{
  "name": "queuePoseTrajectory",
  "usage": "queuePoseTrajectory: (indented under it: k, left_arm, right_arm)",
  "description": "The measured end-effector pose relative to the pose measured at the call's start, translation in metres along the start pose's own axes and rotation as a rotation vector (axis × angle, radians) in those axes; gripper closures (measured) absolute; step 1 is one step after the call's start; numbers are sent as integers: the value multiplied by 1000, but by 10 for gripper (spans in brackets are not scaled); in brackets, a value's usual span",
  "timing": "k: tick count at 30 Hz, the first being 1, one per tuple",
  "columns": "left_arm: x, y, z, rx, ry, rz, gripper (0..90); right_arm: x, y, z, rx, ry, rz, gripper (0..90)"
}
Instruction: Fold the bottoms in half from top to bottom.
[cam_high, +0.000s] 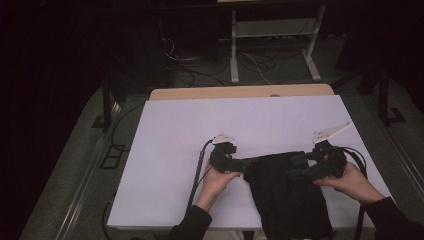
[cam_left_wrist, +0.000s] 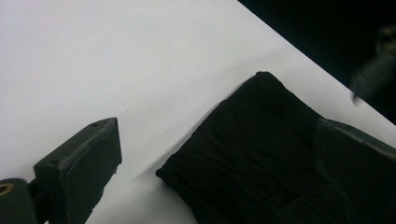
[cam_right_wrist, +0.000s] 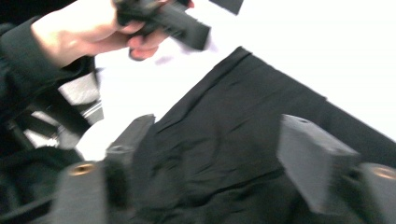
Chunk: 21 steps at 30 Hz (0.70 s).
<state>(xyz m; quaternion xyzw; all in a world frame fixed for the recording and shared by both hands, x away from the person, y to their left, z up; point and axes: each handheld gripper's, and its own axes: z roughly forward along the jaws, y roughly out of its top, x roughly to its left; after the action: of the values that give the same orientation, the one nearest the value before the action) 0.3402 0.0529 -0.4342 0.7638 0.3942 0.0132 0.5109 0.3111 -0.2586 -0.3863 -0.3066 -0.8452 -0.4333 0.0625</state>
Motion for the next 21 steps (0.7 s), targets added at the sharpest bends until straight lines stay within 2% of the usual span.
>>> queuePoseTrajectory:
  k: [1, 4, 5, 6, 14, 17, 21]
  left_arm:
    - [1, 1, 0, 6, -2, 1, 12]
    - [3, 6, 2, 27, -15, -3, 10]
    - [4, 7, 2, 28, -21, -6, 10]
    - [5, 8, 3, 24, -23, -12, 10]
    - [19, 8, 8, 28, -21, -56, 10]
    - [23, 6, 12, 28, -26, -71, 10]
    - [28, 2, 19, 64, -33, -93, 16]
  right_arm:
    - [-3, 2, -3, -9, -20, 10, 150]
    - [-15, 6, -8, -20, -64, 21, 75]
    - [-19, 7, -9, -22, -76, 31, 29]
    - [-23, 8, -10, -18, -82, 40, 20]
    - [-56, 7, -6, -18, -139, 87, 22]
    - [-68, 5, -4, -11, -191, 99, 28]
    - [-83, -1, 0, 2, -211, 120, 55]
